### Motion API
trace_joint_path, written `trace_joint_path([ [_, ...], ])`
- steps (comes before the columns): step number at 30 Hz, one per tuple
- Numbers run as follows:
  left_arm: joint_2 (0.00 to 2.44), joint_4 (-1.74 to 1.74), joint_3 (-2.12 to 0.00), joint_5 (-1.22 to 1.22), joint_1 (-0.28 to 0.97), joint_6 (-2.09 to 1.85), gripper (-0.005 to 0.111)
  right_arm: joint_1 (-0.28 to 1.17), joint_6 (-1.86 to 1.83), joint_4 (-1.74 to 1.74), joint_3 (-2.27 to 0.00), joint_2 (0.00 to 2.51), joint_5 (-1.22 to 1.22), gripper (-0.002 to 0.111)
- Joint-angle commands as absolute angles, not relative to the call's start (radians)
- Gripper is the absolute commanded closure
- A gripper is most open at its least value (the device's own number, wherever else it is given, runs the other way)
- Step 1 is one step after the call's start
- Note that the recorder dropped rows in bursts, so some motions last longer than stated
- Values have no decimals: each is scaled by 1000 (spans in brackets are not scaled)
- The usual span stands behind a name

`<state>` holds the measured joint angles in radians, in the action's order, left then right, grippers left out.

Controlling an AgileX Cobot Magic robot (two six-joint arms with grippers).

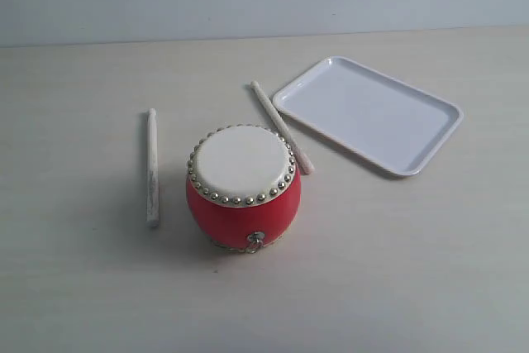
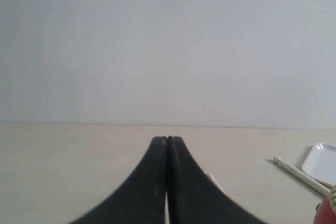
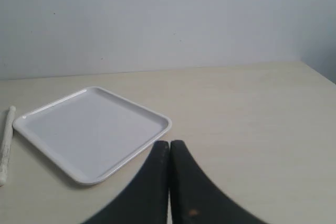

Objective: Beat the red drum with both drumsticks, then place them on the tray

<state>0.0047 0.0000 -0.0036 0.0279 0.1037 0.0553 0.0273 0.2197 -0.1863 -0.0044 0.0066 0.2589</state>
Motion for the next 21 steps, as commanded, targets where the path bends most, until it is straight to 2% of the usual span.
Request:
trace_joint_path([
  [1,0,0,0,24,104,60,107,23,213,-188,0,0,255,108],
  [21,0,0,0,0,104,-27,107,23,213,-188,0,0,258,108],
])
